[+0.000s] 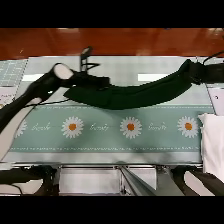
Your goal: Fold the shirts.
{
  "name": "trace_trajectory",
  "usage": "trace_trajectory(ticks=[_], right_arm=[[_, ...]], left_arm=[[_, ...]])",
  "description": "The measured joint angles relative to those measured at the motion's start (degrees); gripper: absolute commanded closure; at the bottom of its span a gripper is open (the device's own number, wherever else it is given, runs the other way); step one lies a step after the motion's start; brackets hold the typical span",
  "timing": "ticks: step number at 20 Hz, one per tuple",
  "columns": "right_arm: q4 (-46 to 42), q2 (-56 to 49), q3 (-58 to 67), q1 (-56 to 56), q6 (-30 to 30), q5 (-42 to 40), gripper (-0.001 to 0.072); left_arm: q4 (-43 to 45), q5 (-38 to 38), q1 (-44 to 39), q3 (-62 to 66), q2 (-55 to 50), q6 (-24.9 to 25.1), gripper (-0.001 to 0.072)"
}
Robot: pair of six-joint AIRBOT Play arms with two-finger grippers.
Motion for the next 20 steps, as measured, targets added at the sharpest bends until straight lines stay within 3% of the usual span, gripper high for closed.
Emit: trace_trajectory(ticks=[6, 11, 15, 20], right_arm=[[1.4, 10.6, -4.7, 0.0, 1.4, 2.0, 0.069], [2.6, 12.7, -5.5, 0.0, 1.7, 2.3, 0.069], [3.9, 12.5, -5.6, 0.1, 1.8, 2.2, 0.069], [7.0, 7.9, -5.6, 7.9, 1.7, -3.5, 0.069]], left_arm=[[2.8, -7.0, -14.1, 20.5, -18.8, -8.4, 0.0693], [2.6, -10.5, -21.6, 26.2, -23.9, -11.6, 0.0691], [3.9, -15.6, -18.5, 28.3, -22.9, -12.0, 0.0691], [13.1, -21.2, -4.4, 17.0, -9.3, -12.4, 0.0692]])
